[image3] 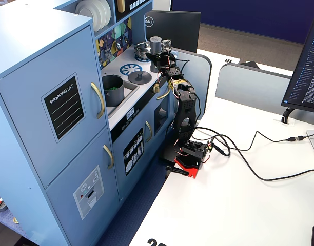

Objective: Put salt in the gray recipient

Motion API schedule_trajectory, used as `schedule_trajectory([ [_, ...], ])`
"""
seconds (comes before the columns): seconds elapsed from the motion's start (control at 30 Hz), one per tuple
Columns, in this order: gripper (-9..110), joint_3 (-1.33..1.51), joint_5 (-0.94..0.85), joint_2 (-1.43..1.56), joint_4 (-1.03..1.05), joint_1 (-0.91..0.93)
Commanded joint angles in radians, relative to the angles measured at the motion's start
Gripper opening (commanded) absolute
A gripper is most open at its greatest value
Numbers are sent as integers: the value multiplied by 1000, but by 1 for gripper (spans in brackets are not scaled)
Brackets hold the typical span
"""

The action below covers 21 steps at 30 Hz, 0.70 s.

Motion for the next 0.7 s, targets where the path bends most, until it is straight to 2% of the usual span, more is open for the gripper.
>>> schedule_trajectory([
  [0.0, 34, -127, -40, -26, -26, -31],
  [0.17, 18, -158, -61, -49, -29, -43],
  [0.23, 0, -160, -64, -46, -40, -54],
  [0.47, 0, -126, 127, 110, -41, -78],
  [0.67, 0, -121, 511, 351, 140, -201],
])
